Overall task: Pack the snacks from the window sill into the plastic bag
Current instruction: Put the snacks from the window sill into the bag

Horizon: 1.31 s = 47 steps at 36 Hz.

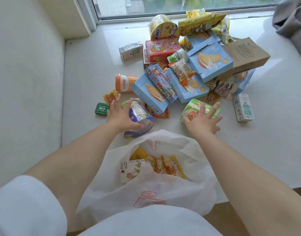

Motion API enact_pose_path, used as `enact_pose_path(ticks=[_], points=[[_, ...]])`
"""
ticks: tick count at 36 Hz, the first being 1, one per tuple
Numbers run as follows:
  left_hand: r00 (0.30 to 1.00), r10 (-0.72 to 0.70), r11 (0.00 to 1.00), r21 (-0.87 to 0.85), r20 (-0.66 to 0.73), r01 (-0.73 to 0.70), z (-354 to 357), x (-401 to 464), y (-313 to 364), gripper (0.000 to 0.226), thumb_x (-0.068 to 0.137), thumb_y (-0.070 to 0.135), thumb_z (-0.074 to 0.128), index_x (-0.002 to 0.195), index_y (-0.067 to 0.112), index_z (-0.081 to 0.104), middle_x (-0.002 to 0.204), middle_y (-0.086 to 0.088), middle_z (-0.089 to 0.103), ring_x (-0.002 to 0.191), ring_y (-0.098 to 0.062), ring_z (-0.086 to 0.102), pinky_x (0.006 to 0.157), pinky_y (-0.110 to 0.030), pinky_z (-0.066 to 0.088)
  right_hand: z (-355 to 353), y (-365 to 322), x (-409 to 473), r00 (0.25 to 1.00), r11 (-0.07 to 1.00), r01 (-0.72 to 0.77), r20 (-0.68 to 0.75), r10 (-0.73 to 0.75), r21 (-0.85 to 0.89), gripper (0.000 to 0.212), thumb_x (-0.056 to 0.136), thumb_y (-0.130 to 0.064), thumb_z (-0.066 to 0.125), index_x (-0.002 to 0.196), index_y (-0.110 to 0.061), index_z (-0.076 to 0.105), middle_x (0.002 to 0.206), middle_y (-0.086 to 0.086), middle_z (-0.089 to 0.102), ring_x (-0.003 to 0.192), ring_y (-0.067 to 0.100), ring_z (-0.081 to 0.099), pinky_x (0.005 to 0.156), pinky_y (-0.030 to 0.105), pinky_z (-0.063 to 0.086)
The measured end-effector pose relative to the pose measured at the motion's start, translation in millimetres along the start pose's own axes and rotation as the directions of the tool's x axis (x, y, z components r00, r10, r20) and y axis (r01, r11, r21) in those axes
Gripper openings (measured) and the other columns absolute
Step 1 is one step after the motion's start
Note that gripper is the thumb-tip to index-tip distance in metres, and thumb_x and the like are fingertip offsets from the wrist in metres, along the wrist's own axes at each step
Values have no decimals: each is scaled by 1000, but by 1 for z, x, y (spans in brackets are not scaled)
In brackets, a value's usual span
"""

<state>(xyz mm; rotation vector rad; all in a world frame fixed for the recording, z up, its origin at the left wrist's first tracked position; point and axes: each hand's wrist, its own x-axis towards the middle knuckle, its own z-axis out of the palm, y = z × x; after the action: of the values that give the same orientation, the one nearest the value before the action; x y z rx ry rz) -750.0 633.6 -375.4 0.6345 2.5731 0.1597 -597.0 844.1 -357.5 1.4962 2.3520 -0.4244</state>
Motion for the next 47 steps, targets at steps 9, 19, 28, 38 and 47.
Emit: enact_pose_path(ticks=[9,19,28,38,47], points=[[994,-11,994,-110,106,23,1,5,10,110,65,62,72,148,39,4,153,-7,2,141,-33,2,112,-46,19,12,-3,24,998,997,-55,-24,56,59,95,78,-66,55,150,-31,5,155,3,-23,140,44,0,104,57,30],[994,-59,985,-154,96,73,5,12,38,102,68,57,69,148,34,11,151,-9,2,139,-36,-2,111,-47,21,5,-15,50,985,983,-161,-51,165,84,101,68,-75,57,147,-27,16,157,4,-12,141,41,3,100,60,27],[993,-81,981,-172,87,95,9,13,38,103,67,60,70,148,36,11,152,-5,1,140,-33,-4,111,-50,22,-1,-21,57,977,968,-208,-24,213,144,95,66,-60,65,144,-27,20,157,5,-1,136,40,11,96,49,32],[998,-12,987,-163,-67,1,4,-13,32,102,66,67,68,147,34,16,150,-5,5,140,-29,0,112,-44,21,-5,-4,36,991,973,-83,-87,104,217,88,61,-57,70,138,-33,33,150,4,13,124,38,26,95,47,32],[855,72,952,-221,-514,-213,-13,-57,29,95,60,52,75,141,24,34,142,-16,22,132,-36,20,109,-44,29,-13,14,-19,944,893,239,-305,-123,382,82,60,-53,71,133,-34,38,143,2,22,119,35,30,97,46,36]])
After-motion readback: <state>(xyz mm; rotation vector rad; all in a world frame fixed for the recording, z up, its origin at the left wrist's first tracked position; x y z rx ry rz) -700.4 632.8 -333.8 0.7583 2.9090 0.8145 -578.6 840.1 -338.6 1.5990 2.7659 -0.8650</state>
